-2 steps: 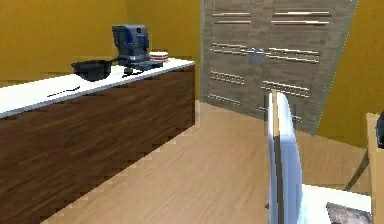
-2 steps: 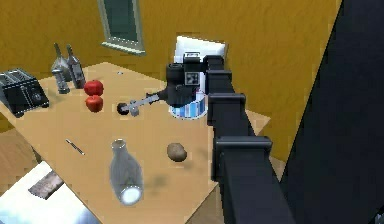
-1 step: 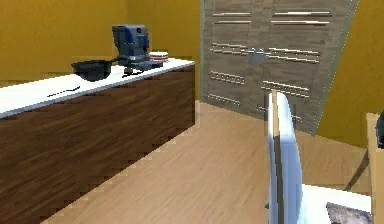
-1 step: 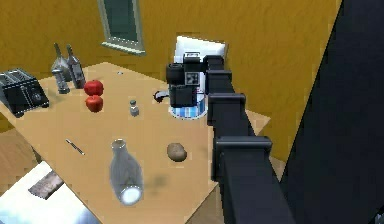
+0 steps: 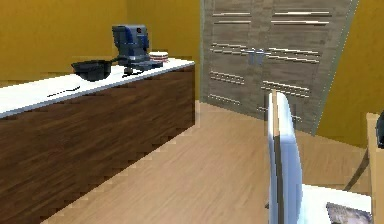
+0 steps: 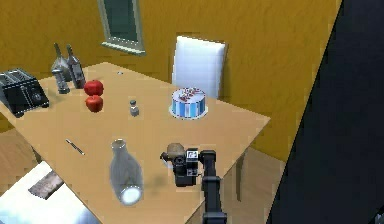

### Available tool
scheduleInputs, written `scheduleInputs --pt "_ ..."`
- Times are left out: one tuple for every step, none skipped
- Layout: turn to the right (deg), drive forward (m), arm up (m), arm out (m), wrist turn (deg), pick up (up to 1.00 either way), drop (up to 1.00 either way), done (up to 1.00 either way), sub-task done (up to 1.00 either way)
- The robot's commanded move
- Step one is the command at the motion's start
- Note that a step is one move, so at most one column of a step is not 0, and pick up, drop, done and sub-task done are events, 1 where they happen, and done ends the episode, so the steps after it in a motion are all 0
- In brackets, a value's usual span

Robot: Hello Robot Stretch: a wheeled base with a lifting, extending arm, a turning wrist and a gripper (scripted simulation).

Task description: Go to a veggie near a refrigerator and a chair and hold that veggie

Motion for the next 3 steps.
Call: scheduleInputs --pt "0.0 0.00 0.00 0.00 0.0 1.00 0.00 0.00 0.00" --pt "0.0 0.00 0.10 0.00 0.0 0.00 0.00 0.00 0.00" --pt "0.0 0.00 0.00 0.00 0.0 0.00 0.00 1.00 0.00"
